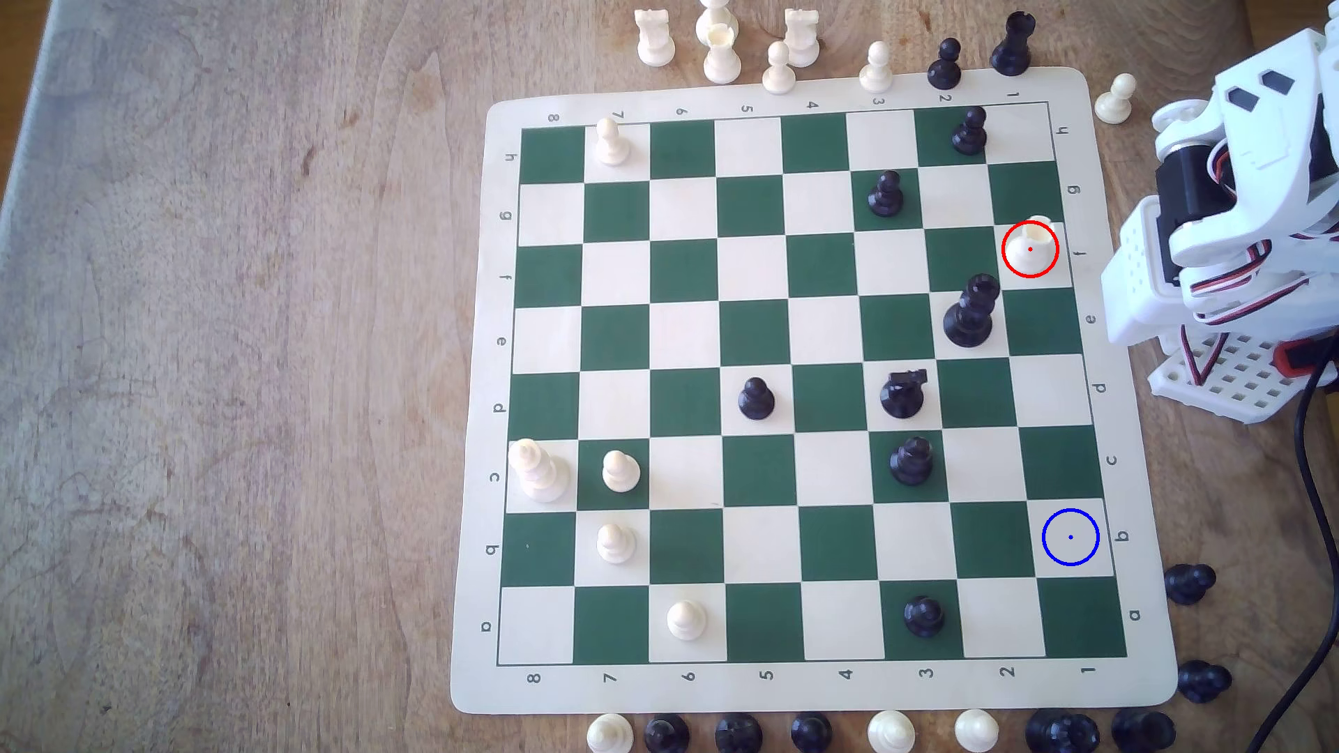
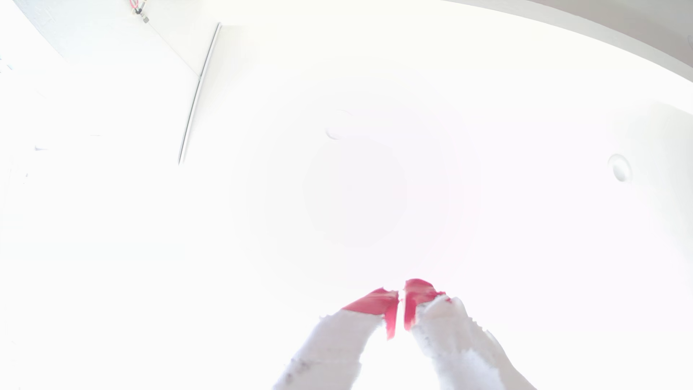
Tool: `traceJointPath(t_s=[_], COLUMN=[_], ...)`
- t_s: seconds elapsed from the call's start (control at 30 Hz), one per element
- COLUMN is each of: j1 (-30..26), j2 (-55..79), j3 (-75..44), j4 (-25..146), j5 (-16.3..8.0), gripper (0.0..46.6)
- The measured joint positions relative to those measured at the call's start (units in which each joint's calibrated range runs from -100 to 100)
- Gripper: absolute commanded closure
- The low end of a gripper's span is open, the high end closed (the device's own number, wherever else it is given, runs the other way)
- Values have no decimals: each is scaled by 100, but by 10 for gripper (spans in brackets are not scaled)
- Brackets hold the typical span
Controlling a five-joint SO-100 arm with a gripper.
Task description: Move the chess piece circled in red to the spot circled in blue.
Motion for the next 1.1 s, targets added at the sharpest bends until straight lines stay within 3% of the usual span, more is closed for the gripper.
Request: traceJointPath(t_s=[0.3,0.43,0.63,1.0,1.1], j1=[44,273,1143,1659,1962], j2=[0,0,-8,-8,-25], j3=[-127,-669,-2115,-3335,-3778], j4=[1012,2773,7076,11004,12526], j5=[0,0,0,0,-10], gripper=[464,464,464,464,446])
